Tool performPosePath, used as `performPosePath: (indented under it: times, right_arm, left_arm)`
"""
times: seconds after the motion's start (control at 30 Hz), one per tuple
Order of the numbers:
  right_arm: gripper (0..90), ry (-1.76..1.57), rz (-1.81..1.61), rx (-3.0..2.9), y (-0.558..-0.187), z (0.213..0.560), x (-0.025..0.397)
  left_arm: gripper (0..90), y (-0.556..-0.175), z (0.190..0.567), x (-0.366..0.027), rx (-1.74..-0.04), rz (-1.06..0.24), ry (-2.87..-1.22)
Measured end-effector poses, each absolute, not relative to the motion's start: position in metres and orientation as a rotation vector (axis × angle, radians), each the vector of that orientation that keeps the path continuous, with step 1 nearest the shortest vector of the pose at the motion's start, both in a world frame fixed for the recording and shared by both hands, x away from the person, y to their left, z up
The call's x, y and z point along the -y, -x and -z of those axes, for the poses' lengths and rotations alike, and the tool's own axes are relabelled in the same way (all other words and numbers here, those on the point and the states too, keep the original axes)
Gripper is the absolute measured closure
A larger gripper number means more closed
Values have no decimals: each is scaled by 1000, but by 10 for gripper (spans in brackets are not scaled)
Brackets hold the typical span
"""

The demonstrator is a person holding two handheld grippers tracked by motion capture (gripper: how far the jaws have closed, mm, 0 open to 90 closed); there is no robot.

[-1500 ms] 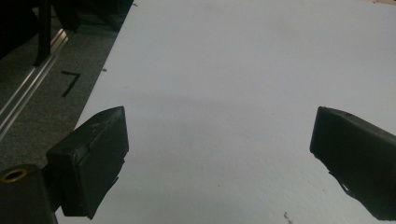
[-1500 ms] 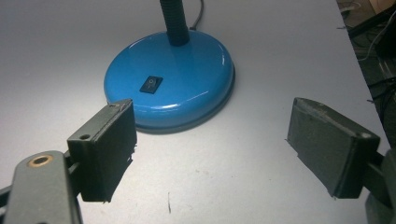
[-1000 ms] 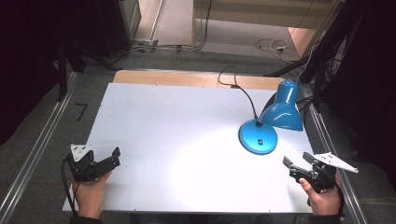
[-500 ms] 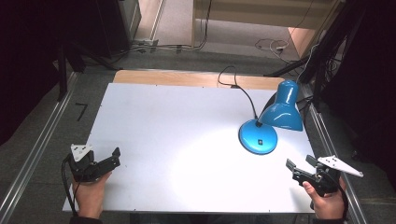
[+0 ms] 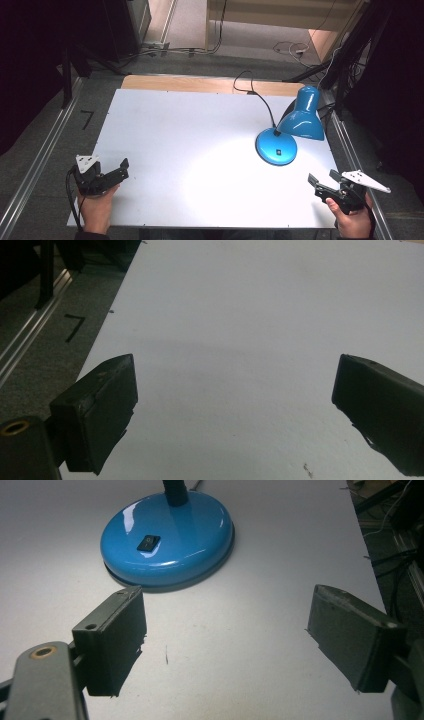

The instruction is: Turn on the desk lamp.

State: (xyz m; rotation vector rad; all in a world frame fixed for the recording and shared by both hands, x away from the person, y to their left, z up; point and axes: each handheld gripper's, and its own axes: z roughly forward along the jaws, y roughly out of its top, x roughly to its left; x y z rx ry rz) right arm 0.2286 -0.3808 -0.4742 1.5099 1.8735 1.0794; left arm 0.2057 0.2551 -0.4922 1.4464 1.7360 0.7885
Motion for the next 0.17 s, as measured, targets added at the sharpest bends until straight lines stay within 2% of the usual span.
performPosePath:
  times: [0.17]
  right_arm:
    - [147,-1537,-1038,-1883,-227,480,384]
  left_arm:
    - [52,-205,493,-255,-1739,-777,-1453]
